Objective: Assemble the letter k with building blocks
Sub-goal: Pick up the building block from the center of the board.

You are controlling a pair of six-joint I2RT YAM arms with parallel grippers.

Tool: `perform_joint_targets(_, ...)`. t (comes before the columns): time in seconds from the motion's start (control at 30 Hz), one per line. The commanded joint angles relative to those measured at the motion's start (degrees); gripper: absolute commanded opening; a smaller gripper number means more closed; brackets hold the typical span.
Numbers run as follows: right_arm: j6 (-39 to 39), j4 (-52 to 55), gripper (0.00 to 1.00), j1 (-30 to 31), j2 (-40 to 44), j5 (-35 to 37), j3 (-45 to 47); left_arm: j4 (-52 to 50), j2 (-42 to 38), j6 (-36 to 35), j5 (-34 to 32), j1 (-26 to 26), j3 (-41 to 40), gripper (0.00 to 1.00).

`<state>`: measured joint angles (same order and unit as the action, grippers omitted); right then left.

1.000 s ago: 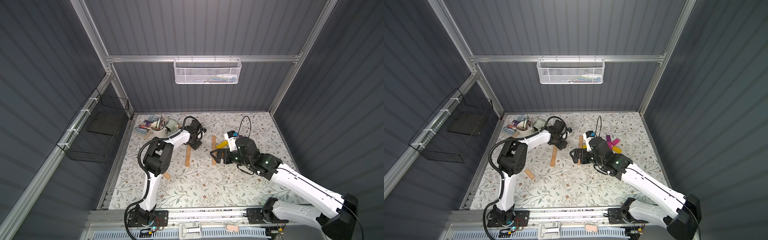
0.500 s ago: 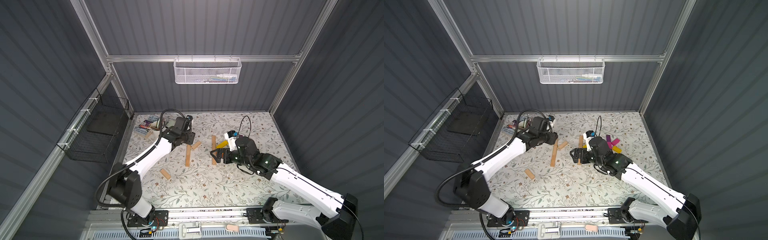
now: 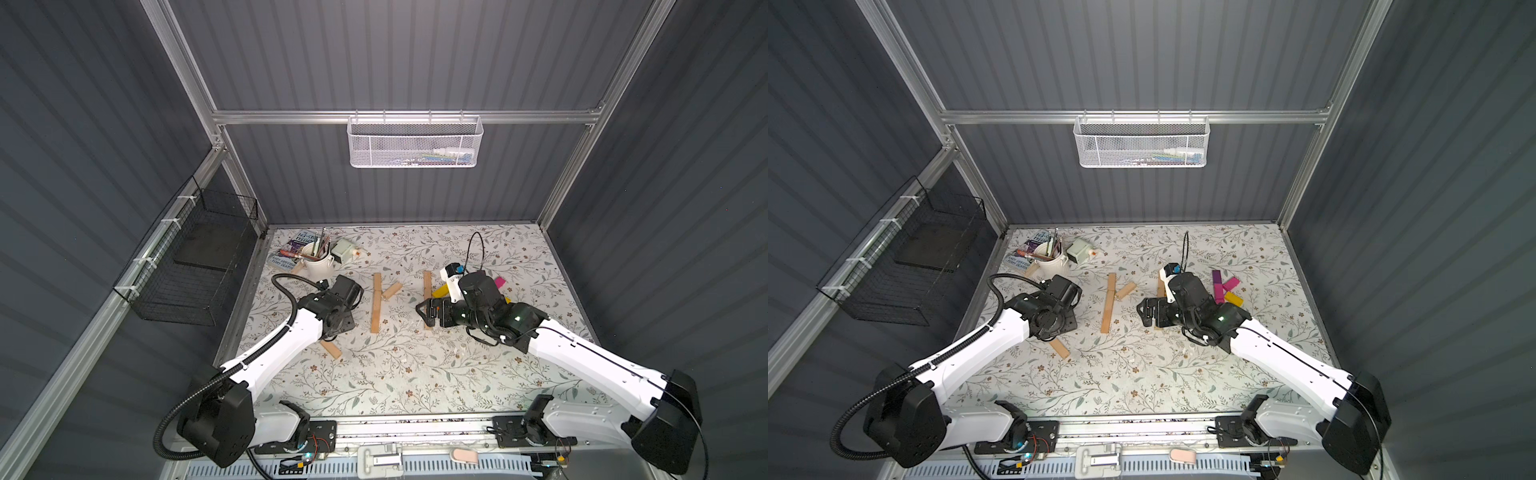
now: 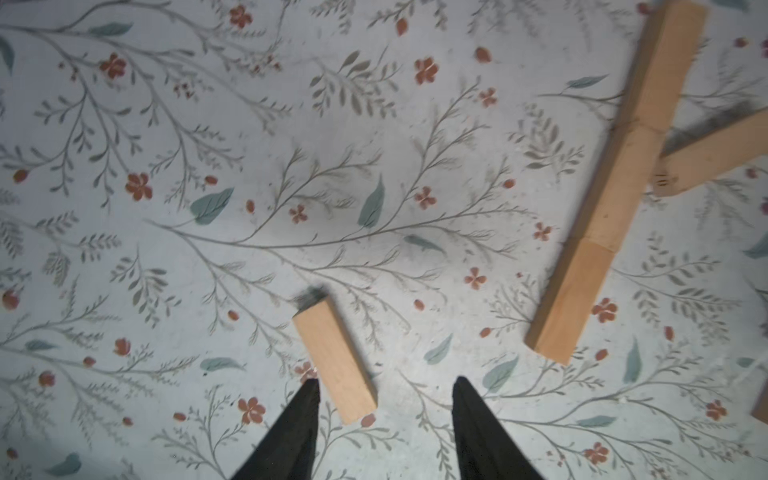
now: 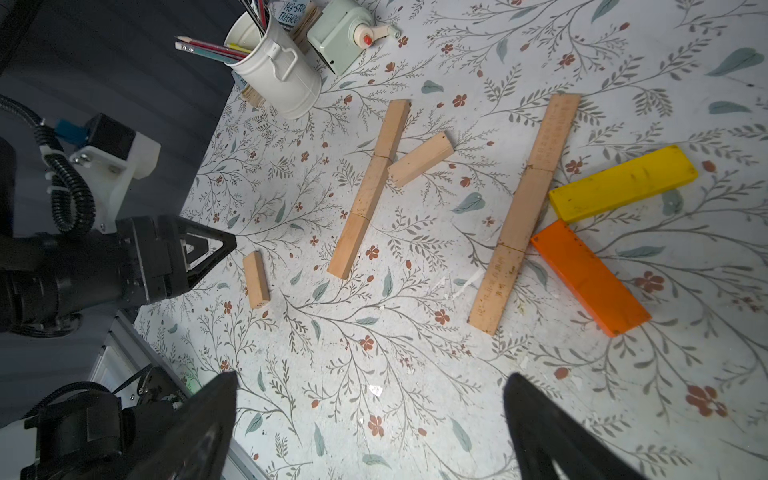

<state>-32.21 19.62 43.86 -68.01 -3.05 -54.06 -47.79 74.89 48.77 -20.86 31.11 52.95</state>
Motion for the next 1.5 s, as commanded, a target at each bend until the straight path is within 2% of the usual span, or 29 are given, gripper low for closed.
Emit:
perform_joint_targets(0.0,1.3,-0.6,0.99,-0.3,-0.5,-0.4,-1.1,-5.0,0.9,9.3,-2.8,-0.6,-2.4,0.52)
perform_joint_targets(0.47,1.4,0.1,0.99,-0.7,0.2,-0.4,-1.5,10.4,5.2,6.3,6.1,-3.1,-11.4,0.5)
perform_joint_targets(0.67,0.7,-0.1,0.99,-0.7,0.0,-0.8,-1.4,12.7,5.3,7.3,7.1,-3.7,-14.4,0.4)
perform_joint_targets(0.87,0.3,-0.3,0.99,-0.8,-0.3,-1.5,-1.8,12.7,2.8,7.7,7.5,-3.6,-15.1,0.19)
perform_joint_targets(1.03,0.1,-0.9,0.99,-0.8,0.0,-1.6,-1.6,13.1,-3.2,7.1,12.2,-3.2,-12.5,0.18)
perform_joint_targets(1.1,0.0,-1.0,0.99,-0.8,0.3,-1.4,-1.4,13.8,-4.9,7.8,12.0,-0.6,-10.1,0.18)
perform_joint_targets(1.2,-0.2,-0.9,0.99,-1.2,1.1,-0.1,-1.0,14.4,-3.6,8.4,8.9,6.1,-4.7,0.18)
perform_joint_targets(1.33,-0.7,-0.7,0.99,-2.6,3.4,2.1,0.2,17.6,3.0,8.5,8.7,12.6,2.7,0.17)
perform_joint_targets(1.47,-2.1,1.1,0.99,-3.8,6.2,5.2,0.8,21.5,11.0,7.6,8.6,16.1,7.6,0.17)
